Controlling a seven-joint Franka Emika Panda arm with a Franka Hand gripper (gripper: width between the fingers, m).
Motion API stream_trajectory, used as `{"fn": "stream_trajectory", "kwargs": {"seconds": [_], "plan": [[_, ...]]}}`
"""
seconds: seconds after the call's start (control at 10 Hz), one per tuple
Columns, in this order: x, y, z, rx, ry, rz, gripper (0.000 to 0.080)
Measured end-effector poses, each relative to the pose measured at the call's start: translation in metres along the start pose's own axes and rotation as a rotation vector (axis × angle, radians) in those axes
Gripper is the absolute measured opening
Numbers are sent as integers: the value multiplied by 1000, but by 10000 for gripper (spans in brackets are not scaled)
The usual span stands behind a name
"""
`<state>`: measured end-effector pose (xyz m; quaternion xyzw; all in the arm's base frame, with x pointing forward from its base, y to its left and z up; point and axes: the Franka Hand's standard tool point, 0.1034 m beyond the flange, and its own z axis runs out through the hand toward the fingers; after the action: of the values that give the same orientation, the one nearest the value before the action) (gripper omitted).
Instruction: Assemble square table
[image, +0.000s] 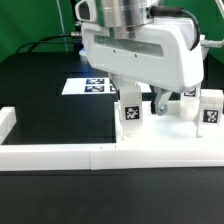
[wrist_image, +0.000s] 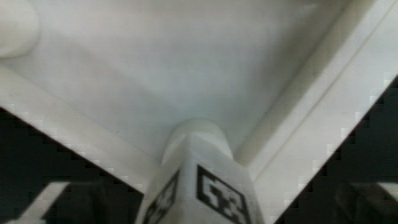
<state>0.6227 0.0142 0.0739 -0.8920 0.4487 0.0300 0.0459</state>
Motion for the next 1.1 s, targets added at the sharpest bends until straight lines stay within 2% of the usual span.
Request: {"fn": "stream_trajectory", "kwargs": {"seconds": [0.3,0.4,0.6,0.8,0.9,1.1], "plan": [[2,1,0,-5,3,-255,649],[4,-1,-2,-30,33,-569,649],[4,-1,-1,-27,33,-585,649],[4,-2,-1,-25,33,-502,385],[5,1,-1,-28,33,-441,295],[5,1,0,-25,35,-276,295]]}}
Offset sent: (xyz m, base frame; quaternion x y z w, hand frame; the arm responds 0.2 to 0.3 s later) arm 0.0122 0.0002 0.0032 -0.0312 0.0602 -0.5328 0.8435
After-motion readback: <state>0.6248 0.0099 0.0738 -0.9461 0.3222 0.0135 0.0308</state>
